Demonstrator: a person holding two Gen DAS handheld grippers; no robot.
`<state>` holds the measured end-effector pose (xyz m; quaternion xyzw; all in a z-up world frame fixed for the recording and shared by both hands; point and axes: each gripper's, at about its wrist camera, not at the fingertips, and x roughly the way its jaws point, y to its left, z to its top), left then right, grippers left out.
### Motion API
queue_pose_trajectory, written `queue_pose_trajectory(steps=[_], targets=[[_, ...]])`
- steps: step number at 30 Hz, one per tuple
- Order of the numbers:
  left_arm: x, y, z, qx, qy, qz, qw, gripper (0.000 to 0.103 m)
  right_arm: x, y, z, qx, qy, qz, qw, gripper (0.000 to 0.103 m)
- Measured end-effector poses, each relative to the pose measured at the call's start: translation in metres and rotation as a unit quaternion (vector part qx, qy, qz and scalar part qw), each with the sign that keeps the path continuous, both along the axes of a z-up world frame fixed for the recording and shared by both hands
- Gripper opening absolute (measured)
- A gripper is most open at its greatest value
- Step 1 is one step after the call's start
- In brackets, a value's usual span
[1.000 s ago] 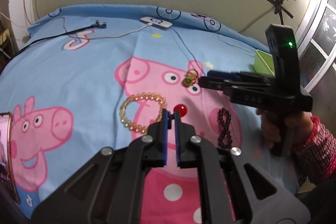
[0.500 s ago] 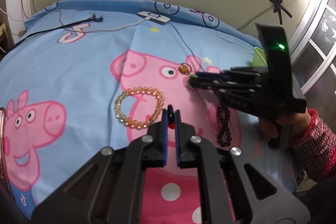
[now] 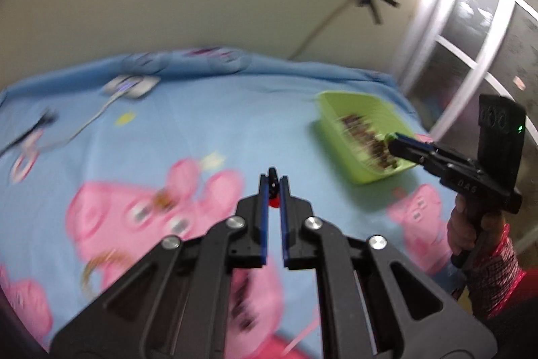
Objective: Organize jewelry
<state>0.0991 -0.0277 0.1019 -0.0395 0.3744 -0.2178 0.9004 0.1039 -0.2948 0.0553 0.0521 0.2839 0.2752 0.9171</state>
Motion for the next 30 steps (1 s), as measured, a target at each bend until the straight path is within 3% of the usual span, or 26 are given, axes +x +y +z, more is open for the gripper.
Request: queue_pose_trajectory(steps=[2, 8, 10, 12, 14, 18, 24, 26, 30], targets=[[0.018, -0.032, 0.005, -0.007, 0.001, -0.034, 0.9994, 0.006, 0.004, -0.027, -0.005, 0.005, 0.005, -0.04, 0.999, 0.0], [0.06, -0.11, 0.003, -0.008, 0.023, -0.092, 0.9955, 0.006, 0.018, -0.061, -0.028, 0.026, 0.035, -0.077, 0.996, 0.0], [0.077, -0.133, -0.003, 0.008, 0.04, -0.101, 0.9941, 0.011, 0.02, -0.071, -0.032, 0.059, 0.04, -0.085, 0.994, 0.023], [0.081, -0.146, -0.007, 0.024, 0.048, -0.102, 0.9933, 0.024, 0.017, -0.08, -0.029, 0.067, 0.021, -0.096, 0.993, 0.04], [0.08, -0.145, -0.006, 0.029, 0.046, -0.097, 0.9938, 0.024, 0.015, -0.087, -0.027, 0.077, 0.007, -0.098, 0.992, 0.041], [0.066, -0.104, 0.0, 0.031, 0.028, -0.065, 0.997, 0.024, 0.011, -0.1, -0.019, 0.117, -0.003, -0.102, 0.988, 0.041], [0.013, 0.009, -0.01, 0.036, 0.039, 0.042, 0.9977, 0.025, 0.008, -0.093, -0.014, 0.156, 0.007, -0.068, 0.985, 0.041], [-0.013, 0.051, -0.019, 0.051, 0.051, 0.091, 0.9932, 0.025, 0.003, -0.076, -0.008, 0.145, 0.006, -0.035, 0.989, 0.04], [-0.063, 0.096, -0.03, 0.062, 0.066, 0.136, 0.9865, 0.025, -0.004, -0.027, -0.006, 0.096, 0.007, 0.034, 0.995, 0.04]])
